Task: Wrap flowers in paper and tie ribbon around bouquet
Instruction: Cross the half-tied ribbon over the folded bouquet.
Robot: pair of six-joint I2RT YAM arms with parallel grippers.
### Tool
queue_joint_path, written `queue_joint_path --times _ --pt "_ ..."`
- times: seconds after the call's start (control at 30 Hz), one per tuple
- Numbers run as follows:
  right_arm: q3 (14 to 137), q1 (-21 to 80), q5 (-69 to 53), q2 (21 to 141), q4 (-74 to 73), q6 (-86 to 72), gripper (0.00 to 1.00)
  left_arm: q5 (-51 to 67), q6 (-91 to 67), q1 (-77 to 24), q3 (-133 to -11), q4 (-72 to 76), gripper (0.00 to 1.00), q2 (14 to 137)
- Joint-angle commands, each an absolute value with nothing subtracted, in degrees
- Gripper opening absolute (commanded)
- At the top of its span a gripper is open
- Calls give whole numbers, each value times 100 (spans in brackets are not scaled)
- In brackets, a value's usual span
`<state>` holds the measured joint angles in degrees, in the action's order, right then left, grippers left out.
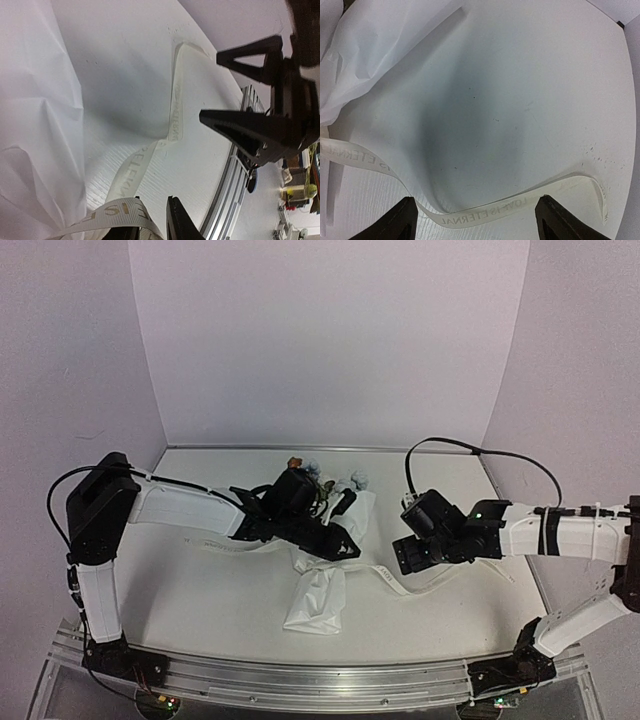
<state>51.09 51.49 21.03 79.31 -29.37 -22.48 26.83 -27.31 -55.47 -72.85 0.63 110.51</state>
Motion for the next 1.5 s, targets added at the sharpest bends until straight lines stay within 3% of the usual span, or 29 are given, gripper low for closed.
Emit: queue_joint_path --times 0.0,0.3,0.47,0.77,1.03,1.2,1.47 --pt "5121 5020 2012 7716 -2795 -2842 84 2509 -2085 -5733 -7710 -608 25 11078" --pt "4987 4740 1045 7489 -2786 -3611 84 2270 -1275 -5978 -8025 -1347 53 10996" --pt "4945 4550 505 7354 -2776 -3936 83 2496 -891 -6091 -8257 -1597 63 10822" --pt "5198 3836 -1347 7559 -2414 -4413 78 3519 -344 -6219 -8891 -2065 59 11248" --pt "5417 3577 -2396 7906 -2348 -4595 72 2951 -188 -6241 -9276 -2484 62 11738" --pt "5739 3591 -3269 8552 -1779 -5012 69 3049 -139 -6244 -8681 -1959 63 11373" --pt "5944 3715 -3956 9090 -1237 -5379 68 3161 -9 -6230 -8641 -1876 59 11378"
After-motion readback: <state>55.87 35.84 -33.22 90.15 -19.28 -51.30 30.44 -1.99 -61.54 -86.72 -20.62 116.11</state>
